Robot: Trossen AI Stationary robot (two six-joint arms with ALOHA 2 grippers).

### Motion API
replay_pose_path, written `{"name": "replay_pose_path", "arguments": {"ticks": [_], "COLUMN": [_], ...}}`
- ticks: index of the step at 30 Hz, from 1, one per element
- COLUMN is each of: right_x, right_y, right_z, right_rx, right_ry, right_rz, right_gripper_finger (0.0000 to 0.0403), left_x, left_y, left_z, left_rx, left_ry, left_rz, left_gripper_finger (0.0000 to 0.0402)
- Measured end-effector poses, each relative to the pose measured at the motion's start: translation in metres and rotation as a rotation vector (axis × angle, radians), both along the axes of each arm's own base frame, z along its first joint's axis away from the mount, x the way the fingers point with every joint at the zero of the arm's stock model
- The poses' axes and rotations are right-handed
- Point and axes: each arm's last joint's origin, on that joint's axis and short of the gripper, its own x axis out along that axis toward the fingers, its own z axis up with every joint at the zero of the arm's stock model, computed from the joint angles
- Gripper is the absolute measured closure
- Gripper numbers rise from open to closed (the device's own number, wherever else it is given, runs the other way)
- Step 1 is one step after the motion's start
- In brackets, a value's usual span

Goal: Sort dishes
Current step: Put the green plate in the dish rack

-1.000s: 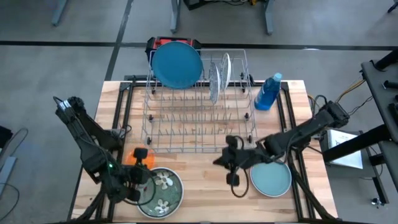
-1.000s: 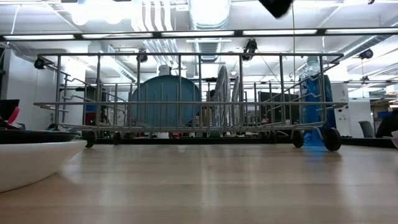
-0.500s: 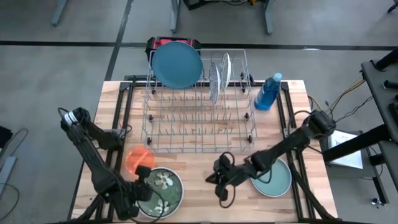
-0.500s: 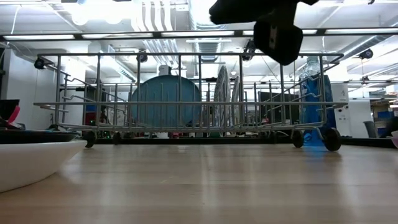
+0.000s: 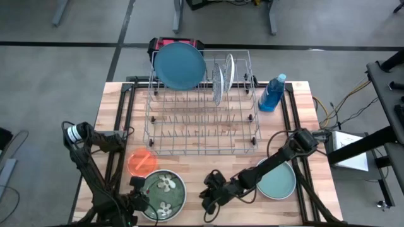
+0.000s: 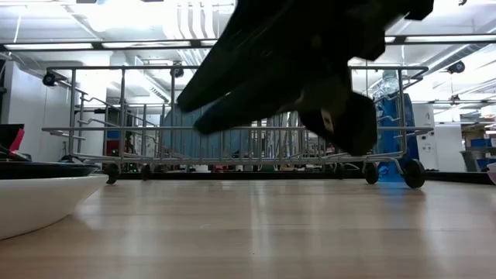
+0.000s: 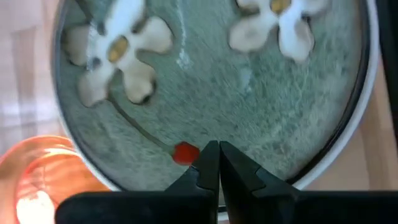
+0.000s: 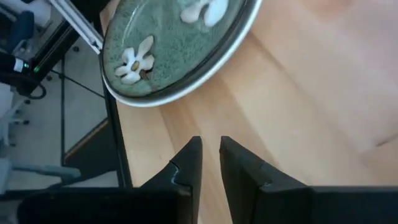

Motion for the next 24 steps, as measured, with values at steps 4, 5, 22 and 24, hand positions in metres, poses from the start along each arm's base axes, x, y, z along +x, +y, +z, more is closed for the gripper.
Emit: {"name": "replay_pose_path", "arguments": {"ticks": [4,5,22,24], "right_x": [0.010,0.012,0.047,0.048], "right_y": [0.004,0.005,0.002,0.001], "right_z": [-0.007,-0.007,-0.026,-0.025], "right_rx": [-0.001,-0.007,-0.042,-0.042], "right_ry": [-0.011,-0.021,-0.056,-0.057], "right_rz": [-0.062,-0.082,-0.185,-0.188], "right_gripper_finger": [0.0333,0.0329,0.0266,0.0260], "left_x": [-0.004,-0.004,-0.002,-0.001], "left_y": [-0.006,-0.007,-0.008,-0.007], "left_z": [-0.012,-0.016,-0.045,-0.046], "left_rx": [0.031,0.041,0.106,0.099], "left_ry": [0.012,0.016,-0.094,-0.111], "left_rz": [-0.003,-0.003,-0.002,0.005], "left_gripper_finger": [0.0401,0.0401,0.0401,0.0401]}}
